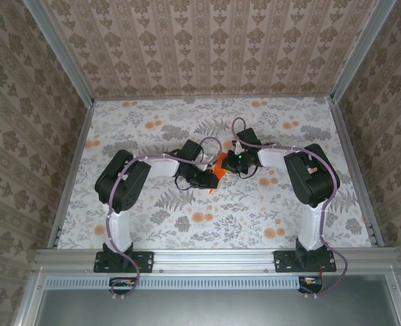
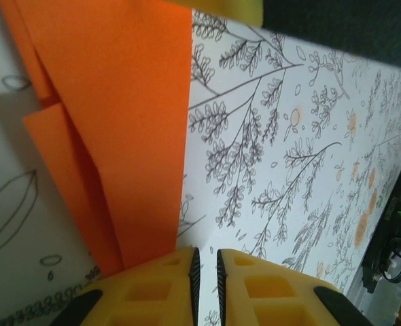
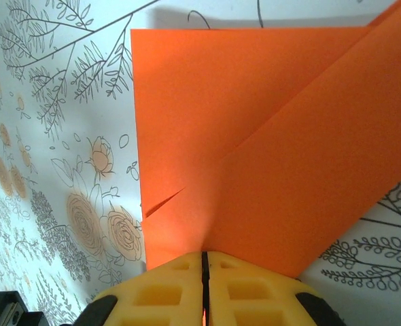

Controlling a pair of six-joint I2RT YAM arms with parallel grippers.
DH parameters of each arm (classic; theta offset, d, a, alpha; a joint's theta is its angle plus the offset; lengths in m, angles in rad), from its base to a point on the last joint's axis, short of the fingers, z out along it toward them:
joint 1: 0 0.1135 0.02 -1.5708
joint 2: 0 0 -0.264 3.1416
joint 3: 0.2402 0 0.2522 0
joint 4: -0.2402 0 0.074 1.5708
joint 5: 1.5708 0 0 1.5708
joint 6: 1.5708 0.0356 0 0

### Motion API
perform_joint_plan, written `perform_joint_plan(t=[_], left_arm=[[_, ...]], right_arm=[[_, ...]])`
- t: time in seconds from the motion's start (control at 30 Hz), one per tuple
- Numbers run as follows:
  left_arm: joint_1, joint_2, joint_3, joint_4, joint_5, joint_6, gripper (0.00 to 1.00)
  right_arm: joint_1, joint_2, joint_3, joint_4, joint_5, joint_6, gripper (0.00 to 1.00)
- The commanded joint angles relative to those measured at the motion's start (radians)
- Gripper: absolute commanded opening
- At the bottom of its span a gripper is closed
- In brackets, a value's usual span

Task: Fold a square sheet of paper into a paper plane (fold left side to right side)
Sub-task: Fold the wing for the fifth time at the center of the table, then pick up the paper plane at the center of the table.

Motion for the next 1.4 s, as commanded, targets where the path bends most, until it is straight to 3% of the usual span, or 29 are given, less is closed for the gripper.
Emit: perform_joint_plan(t=[0.0, 0.2, 0.37, 0.53, 0.67, 0.8, 0.97, 1.03, 1.13, 1.37], left_arm=[[0.001, -0.046, -0.088, -0.047, -0.011, 0.011, 0.18], [0.002, -0.157, -0.173, -0.004, 0.021, 0.008, 0.19], [0.030, -0.279, -0.198, 0.023, 0.017, 0.008, 0.21], [0.089, -0.405, -0.220, 0.048, -0.075, 0.006, 0.33], [0.134, -0.486, -0.249, 0.092, -0.209, -0.012, 0.41], [0.170, -0.540, -0.295, 0.169, -0.277, -0.065, 0.51], [0.197, -0.584, -0.340, 0.193, -0.299, -0.095, 0.52], [0.204, -0.601, -0.351, 0.186, -0.299, -0.094, 0.52], [0.203, -0.626, -0.364, 0.175, -0.310, -0.094, 0.53], [0.245, -0.673, -0.374, 0.138, -0.343, -0.077, 0.53]], right_arm=[[0.001, 0.038, -0.003, -0.108, 0.075, -0.034, 0.10], [-0.011, 0.016, 0.047, -0.104, 0.072, -0.059, 0.16], [-0.013, -0.077, 0.095, -0.172, 0.166, -0.110, 0.29], [0.013, -0.215, 0.065, -0.262, 0.335, -0.125, 0.41], [0.079, -0.268, 0.051, -0.362, 0.483, -0.106, 0.51], [0.148, -0.242, 0.061, -0.385, 0.528, -0.060, 0.57], [0.180, -0.153, 0.087, -0.355, 0.526, -0.010, 0.59], [0.188, -0.118, 0.115, -0.352, 0.514, -0.010, 0.58], [0.193, -0.088, 0.147, -0.371, 0.513, -0.017, 0.50], [0.206, -0.151, 0.138, -0.353, 0.445, -0.050, 0.08]])
